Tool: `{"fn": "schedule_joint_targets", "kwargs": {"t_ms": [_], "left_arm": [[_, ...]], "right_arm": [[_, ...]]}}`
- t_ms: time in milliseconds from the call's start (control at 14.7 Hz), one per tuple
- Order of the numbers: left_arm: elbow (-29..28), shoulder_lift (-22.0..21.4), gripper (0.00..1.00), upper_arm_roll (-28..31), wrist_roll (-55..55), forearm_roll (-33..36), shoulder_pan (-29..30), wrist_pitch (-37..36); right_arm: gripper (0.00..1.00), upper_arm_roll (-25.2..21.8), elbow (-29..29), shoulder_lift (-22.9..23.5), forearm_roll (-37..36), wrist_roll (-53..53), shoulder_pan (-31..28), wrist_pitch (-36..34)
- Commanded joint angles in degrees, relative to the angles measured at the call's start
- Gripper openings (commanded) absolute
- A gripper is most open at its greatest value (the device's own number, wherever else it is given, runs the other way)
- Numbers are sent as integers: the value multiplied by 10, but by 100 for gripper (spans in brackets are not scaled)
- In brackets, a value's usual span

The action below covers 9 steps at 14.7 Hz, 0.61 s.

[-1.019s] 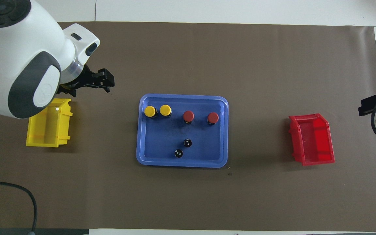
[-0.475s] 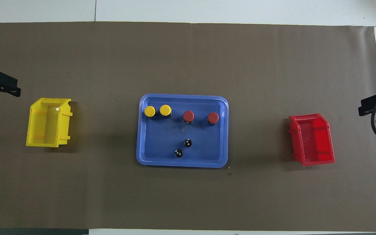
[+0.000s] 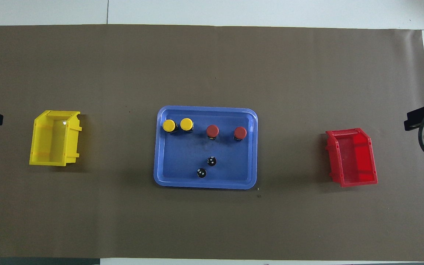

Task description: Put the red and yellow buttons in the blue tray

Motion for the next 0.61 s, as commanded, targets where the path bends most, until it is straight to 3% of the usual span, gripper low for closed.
{"fn": "schedule_joint_targets", "kwargs": {"t_ms": [0, 340, 543], "left_arm": [[-15, -31, 100, -2, 15, 0, -8, -13], [-36, -55, 100, -9, 1, 0, -65, -6], [-34, -58, 100, -57, -12, 0, -34, -6]], "right_arm": [[100, 0, 2, -4, -4, -5, 1, -9], [100, 0, 2, -4, -4, -5, 1, -9], [100, 0, 2, -4, -4, -5, 1, -9]]}}
